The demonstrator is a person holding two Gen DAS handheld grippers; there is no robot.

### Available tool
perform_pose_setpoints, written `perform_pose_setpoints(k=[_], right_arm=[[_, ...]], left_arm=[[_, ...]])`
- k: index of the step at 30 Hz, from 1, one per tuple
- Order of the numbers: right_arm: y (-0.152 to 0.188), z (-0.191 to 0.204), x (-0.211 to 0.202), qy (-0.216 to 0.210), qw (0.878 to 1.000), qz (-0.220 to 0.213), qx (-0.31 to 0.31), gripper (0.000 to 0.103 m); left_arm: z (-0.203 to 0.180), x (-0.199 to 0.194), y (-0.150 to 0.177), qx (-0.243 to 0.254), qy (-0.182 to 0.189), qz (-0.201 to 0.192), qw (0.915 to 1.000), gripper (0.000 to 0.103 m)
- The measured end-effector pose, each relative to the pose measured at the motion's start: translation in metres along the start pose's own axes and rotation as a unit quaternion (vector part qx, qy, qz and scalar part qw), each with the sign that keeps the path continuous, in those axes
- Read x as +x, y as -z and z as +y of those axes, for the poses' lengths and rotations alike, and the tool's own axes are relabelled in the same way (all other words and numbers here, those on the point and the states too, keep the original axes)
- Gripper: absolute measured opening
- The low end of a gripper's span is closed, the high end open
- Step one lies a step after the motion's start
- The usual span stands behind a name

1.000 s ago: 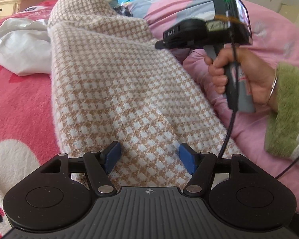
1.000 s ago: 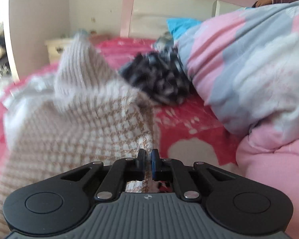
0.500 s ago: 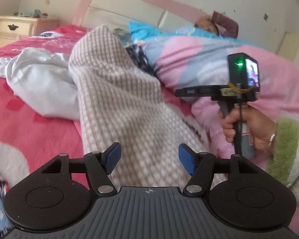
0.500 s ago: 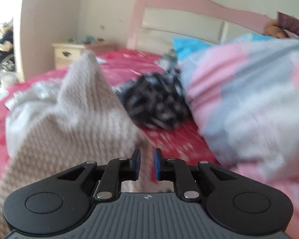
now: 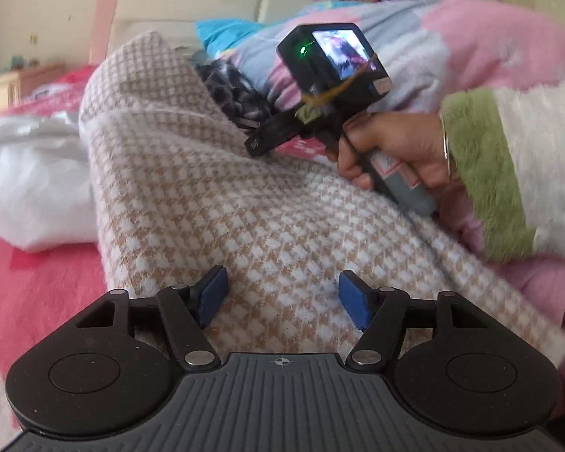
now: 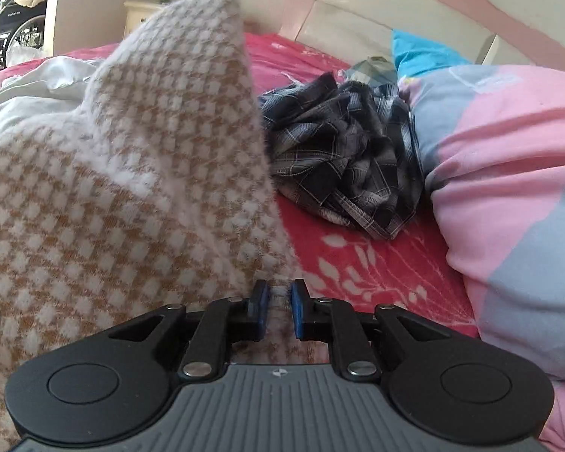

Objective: Fold clothes

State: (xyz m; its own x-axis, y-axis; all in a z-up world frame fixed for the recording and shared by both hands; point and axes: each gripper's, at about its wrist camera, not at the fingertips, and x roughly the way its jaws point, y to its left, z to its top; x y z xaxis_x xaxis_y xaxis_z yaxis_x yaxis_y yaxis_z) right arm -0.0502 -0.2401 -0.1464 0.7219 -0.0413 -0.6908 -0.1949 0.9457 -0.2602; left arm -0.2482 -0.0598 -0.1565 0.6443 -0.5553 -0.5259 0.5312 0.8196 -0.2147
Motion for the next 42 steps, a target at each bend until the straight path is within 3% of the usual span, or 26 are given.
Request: perform_pose_setpoints(k=[3, 6, 9, 12, 15, 18, 22, 27, 30, 32, 37, 40, 42], right_arm=[[-0.023, -0.018, -0.018, -0.016, 0.998, 0.010, 0.056, 0.014], [-0.058, -0.020, -0.042, -0.033, 0.996, -0.039, 0.071, 0.015], [-0.099, -0.004, -0.047, -0.060, 0.994, -0.081, 0.050, 0.026], [-0.135, 0.020, -0.026, -0.083, 0.991, -0.104, 0.032, 0.026], [-0.158, 0.038, 0.030, -0.063, 0.994, -0.080, 0.025, 0.026], [-0.162, 0.041, 0.097, -0.037, 0.998, -0.004, 0.045, 0.026], [-0.153, 0.040, 0.132, -0.028, 0.997, 0.016, 0.065, 0.026], [-0.167, 0.024, 0.098, -0.032, 0.996, -0.007, 0.081, 0.031], [-0.175, 0.030, 0.083, -0.067, 0.994, -0.038, 0.082, 0.029], [-0.177, 0.039, 0.097, -0.068, 0.995, -0.020, 0.075, 0.029], [-0.170, 0.037, 0.152, -0.084, 0.981, 0.032, 0.173, 0.034], [-0.182, 0.021, 0.145, -0.091, 0.970, 0.054, 0.217, 0.034], [-0.191, 0.018, 0.117, -0.096, 0.969, 0.028, 0.224, 0.035]], left_arm=[[0.003, 0.001, 0.002, -0.010, 0.013, -0.008, 0.9998, 0.071], [0.003, 0.004, 0.000, -0.002, 0.020, -0.008, 0.9998, 0.075], [0.006, 0.004, -0.002, -0.009, 0.031, -0.006, 0.9995, 0.076], [0.008, 0.002, -0.003, -0.012, 0.038, -0.004, 0.9992, 0.075], [0.005, 0.005, -0.001, 0.003, 0.028, -0.004, 0.9996, 0.075], [-0.001, 0.007, 0.003, 0.027, 0.016, -0.010, 0.9995, 0.076], [0.001, 0.009, 0.004, 0.025, 0.021, -0.013, 0.9994, 0.076], [-0.001, 0.012, 0.004, 0.028, 0.028, -0.012, 0.9991, 0.082], [-0.001, 0.011, 0.004, 0.028, 0.030, -0.011, 0.9991, 0.083], [-0.001, 0.010, 0.003, 0.025, 0.033, -0.009, 0.9991, 0.083], [-0.002, 0.008, 0.004, 0.027, 0.036, -0.010, 0.9989, 0.083], [-0.003, 0.008, 0.006, 0.035, 0.036, -0.011, 0.9987, 0.083], [-0.005, 0.007, 0.006, 0.039, 0.034, -0.010, 0.9986, 0.083]])
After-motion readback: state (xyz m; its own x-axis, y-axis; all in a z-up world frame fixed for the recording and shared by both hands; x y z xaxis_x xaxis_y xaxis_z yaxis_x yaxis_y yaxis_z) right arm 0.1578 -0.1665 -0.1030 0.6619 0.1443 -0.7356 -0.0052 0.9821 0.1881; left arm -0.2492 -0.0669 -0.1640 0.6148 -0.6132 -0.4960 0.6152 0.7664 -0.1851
